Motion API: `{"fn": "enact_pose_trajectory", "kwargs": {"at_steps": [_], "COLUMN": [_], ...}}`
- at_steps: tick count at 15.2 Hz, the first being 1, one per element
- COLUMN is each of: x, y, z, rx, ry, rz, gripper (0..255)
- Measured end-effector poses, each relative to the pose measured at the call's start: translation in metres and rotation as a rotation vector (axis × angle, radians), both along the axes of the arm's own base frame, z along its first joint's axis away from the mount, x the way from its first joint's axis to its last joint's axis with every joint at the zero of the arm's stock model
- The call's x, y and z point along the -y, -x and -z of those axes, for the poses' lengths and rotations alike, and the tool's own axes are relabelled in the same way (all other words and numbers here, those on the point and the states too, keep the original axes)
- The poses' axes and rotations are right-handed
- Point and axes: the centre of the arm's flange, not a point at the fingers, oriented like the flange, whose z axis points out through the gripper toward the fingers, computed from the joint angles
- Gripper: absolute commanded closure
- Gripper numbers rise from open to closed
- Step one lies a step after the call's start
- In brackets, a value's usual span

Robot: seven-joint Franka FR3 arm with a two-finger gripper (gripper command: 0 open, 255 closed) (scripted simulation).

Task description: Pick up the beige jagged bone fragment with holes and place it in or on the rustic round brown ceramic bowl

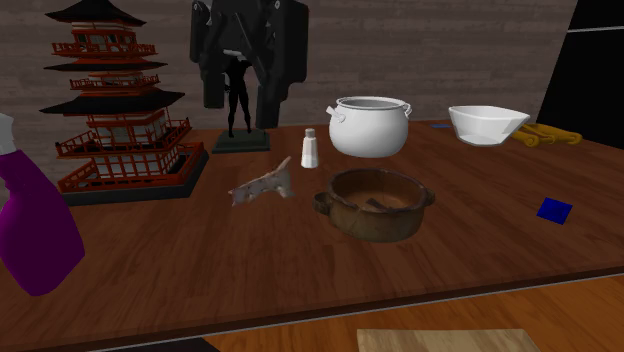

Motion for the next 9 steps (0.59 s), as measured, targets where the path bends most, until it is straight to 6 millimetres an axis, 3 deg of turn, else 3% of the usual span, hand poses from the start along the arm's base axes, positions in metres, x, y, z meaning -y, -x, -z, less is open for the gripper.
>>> {"fn": "enact_pose_trajectory", "kwargs": {"at_steps": [4,9], "x": [-0.012,-0.048], "y": [-0.015,-0.046], "z": [0.015,0.053], "rx": [0.018,0.062], "ry": [-0.003,-0.009], "rz": [0.001,0.006], "gripper": [0,0]}}
